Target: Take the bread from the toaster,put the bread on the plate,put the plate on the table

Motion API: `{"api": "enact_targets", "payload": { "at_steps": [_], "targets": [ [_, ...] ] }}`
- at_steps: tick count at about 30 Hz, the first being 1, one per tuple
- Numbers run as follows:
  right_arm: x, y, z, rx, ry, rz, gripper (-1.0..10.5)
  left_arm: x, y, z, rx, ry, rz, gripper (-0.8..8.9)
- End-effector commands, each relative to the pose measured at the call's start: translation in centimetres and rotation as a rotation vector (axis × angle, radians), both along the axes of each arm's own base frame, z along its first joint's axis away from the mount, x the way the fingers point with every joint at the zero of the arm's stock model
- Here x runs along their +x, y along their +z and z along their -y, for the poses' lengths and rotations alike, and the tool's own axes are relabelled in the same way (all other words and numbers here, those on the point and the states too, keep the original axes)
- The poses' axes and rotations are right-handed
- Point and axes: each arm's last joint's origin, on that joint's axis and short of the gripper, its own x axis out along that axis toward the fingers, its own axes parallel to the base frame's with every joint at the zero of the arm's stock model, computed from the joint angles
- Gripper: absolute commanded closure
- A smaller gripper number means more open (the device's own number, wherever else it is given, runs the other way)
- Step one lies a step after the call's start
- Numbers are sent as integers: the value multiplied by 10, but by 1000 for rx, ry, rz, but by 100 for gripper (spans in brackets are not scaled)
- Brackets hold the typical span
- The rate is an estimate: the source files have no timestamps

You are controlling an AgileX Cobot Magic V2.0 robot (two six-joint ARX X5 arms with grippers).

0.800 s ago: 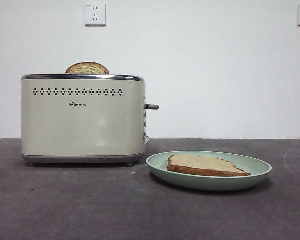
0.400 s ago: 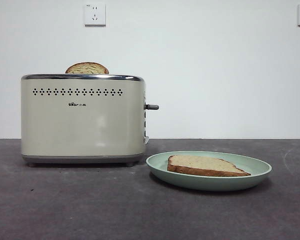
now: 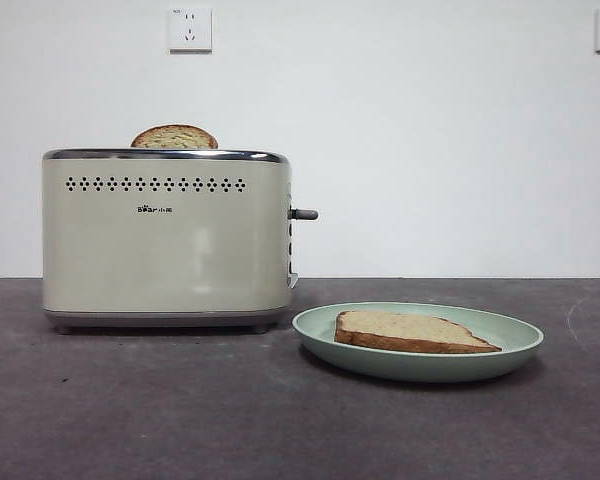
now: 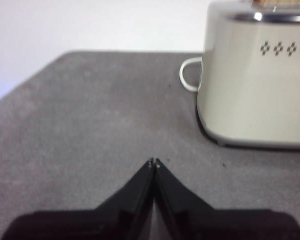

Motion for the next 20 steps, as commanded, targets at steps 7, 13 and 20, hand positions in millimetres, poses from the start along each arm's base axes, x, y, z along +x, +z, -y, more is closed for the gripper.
{"api": "enact_targets", "payload": {
  "at_steps": [7, 13, 20],
  "targets": [
    [0, -1, 0, -5, 6, 4, 946, 0, -3, -1, -17, 11, -1, 817],
    [0, -1, 0, -5, 6, 4, 946, 0, -3, -1, -17, 11, -1, 817],
    [0, -1, 0, -5, 6, 4, 946, 0, -3, -1, -17, 11, -1, 817]
  ]
}}
